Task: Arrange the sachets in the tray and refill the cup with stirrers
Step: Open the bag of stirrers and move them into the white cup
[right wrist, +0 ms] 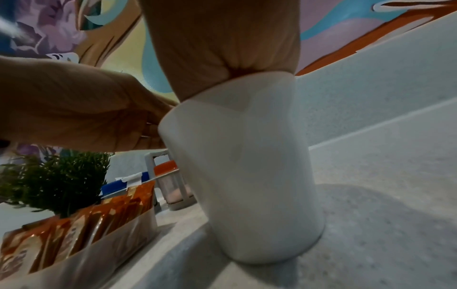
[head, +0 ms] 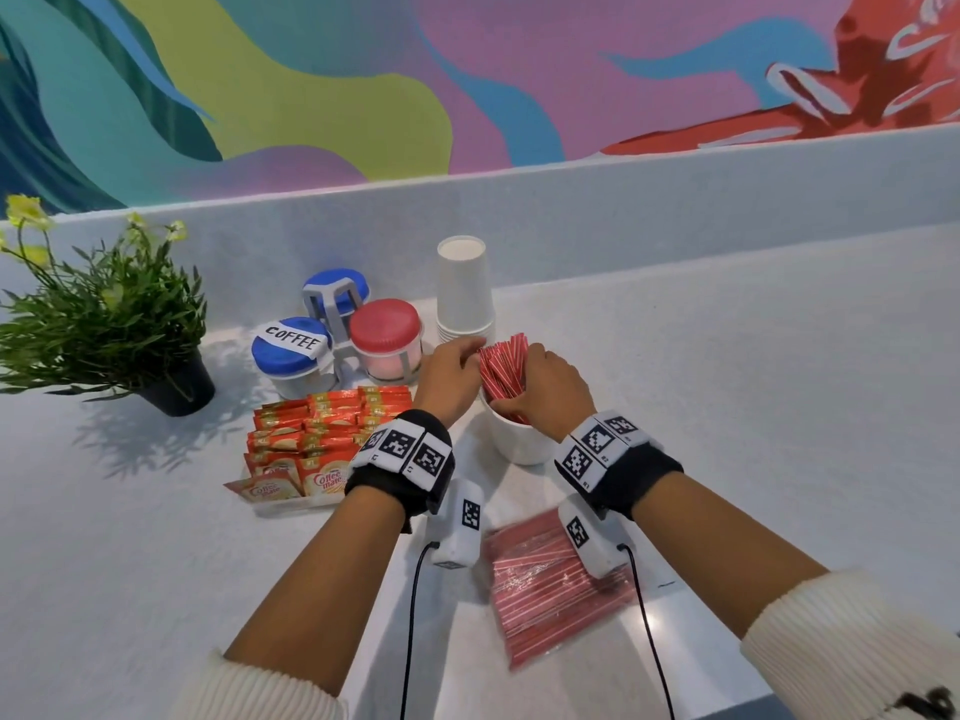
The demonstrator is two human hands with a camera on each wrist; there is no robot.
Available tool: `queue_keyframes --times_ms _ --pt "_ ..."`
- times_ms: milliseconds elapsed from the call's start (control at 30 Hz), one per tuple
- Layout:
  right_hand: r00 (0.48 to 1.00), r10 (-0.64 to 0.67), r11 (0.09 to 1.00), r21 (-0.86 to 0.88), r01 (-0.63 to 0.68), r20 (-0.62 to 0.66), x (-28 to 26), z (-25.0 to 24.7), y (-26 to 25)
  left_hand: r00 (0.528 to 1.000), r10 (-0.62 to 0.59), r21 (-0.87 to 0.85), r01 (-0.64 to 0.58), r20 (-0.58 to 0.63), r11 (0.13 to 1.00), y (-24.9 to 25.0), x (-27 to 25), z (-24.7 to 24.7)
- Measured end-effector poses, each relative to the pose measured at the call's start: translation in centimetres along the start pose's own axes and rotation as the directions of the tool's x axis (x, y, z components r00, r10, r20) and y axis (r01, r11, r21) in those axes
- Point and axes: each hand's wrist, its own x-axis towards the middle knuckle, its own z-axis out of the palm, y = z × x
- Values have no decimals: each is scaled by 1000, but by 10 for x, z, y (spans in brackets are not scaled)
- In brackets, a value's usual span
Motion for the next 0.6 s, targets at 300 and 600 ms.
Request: queue_keyframes --times_ms 300,600 --pt "975 -190 981 62 184 111 6 -3 5 996 55 28 -57 73 998 -4 1 2" --pt "994 -110 978 183 105 19 7 -1 6 994 102 67 -99 -50 993 -7 -3 0"
